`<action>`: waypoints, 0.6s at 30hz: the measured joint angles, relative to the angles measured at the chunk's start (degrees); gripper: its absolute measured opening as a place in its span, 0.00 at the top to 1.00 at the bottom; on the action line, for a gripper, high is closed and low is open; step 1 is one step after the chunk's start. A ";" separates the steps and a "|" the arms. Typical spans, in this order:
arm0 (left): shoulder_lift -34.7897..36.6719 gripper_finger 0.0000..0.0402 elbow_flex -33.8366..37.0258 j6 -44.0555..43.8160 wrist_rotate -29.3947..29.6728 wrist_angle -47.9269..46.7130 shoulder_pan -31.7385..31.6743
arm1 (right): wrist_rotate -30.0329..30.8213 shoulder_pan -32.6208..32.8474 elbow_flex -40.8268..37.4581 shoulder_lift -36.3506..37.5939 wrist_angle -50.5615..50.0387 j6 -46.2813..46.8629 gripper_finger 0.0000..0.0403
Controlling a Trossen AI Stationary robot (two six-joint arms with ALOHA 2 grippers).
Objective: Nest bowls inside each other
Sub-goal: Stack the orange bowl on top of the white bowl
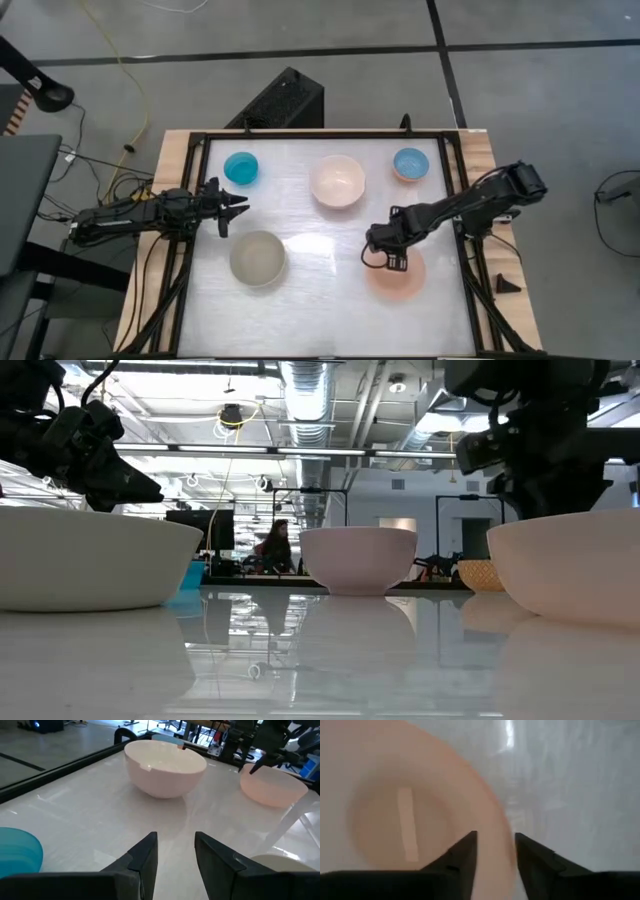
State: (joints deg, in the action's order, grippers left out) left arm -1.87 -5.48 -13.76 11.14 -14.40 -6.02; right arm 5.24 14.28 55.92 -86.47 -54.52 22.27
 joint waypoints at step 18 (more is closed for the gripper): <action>0.00 0.70 0.02 0.02 0.01 -0.17 0.00 | -0.67 -8.38 10.01 7.47 -2.17 5.55 0.93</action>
State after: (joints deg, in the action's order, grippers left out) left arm -1.87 -5.45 -13.74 11.16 -14.57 -6.02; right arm 4.57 5.90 65.93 -79.00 -56.69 27.82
